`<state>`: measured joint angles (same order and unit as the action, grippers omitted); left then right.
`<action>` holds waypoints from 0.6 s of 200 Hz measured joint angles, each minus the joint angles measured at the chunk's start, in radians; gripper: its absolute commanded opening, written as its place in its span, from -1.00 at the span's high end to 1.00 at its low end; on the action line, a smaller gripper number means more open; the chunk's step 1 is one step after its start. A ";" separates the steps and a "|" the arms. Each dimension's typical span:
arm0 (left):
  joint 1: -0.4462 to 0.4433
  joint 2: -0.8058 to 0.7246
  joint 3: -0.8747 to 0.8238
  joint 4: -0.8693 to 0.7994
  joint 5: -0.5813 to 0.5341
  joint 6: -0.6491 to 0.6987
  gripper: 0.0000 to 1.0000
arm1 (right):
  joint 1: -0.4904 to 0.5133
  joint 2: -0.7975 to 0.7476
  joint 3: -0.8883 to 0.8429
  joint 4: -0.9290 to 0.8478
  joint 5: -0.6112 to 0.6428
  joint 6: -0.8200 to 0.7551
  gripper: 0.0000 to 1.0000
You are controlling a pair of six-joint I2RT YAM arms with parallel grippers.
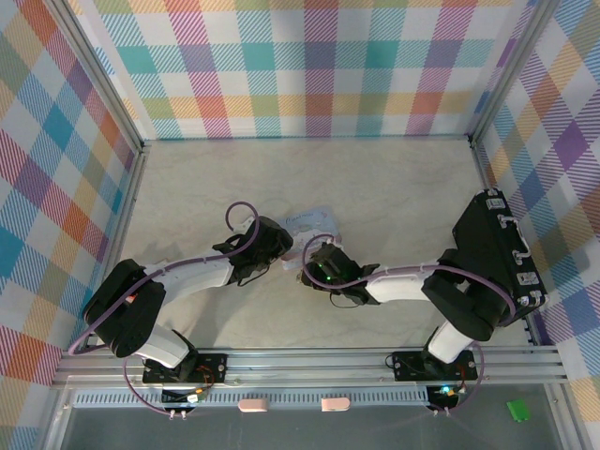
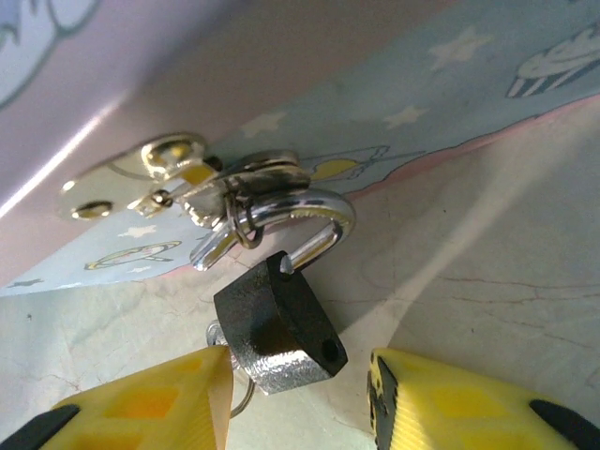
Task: Unlock a padlock with a key
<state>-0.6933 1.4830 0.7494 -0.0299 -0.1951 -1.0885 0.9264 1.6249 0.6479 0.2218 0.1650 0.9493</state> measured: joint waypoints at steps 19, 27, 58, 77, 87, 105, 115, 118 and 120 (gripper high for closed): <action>0.000 -0.003 -0.007 0.008 0.000 0.000 -0.43 | 0.003 0.013 0.024 -0.034 0.008 0.000 0.13; 0.000 -0.004 -0.008 0.008 0.000 0.000 -0.43 | 0.003 0.019 0.033 -0.047 0.010 0.000 0.14; 0.000 -0.005 -0.009 0.008 0.000 0.000 -0.42 | 0.005 0.037 0.069 -0.100 0.016 0.000 0.16; 0.000 -0.006 -0.014 0.015 -0.001 -0.001 -0.42 | 0.005 0.052 0.092 -0.130 0.024 0.001 0.15; 0.000 -0.007 -0.015 0.016 -0.001 -0.004 -0.42 | 0.006 0.058 0.105 -0.143 0.026 0.001 0.18; 0.000 -0.007 -0.017 0.021 -0.001 -0.008 -0.41 | 0.005 0.077 0.132 -0.145 0.035 0.000 0.24; 0.000 -0.008 -0.020 0.027 -0.001 -0.009 -0.41 | 0.005 0.094 0.152 -0.130 0.042 -0.003 0.30; 0.000 -0.008 -0.021 0.028 -0.001 -0.011 -0.41 | 0.005 0.101 0.159 -0.126 0.046 -0.005 0.31; 0.000 -0.008 -0.021 0.030 -0.002 -0.012 -0.41 | 0.005 0.106 0.163 -0.126 0.048 -0.006 0.32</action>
<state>-0.6933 1.4754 0.7284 -0.0002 -0.1967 -1.1004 0.9314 1.7309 0.8108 0.0959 0.2127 0.9432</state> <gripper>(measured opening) 0.707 0.362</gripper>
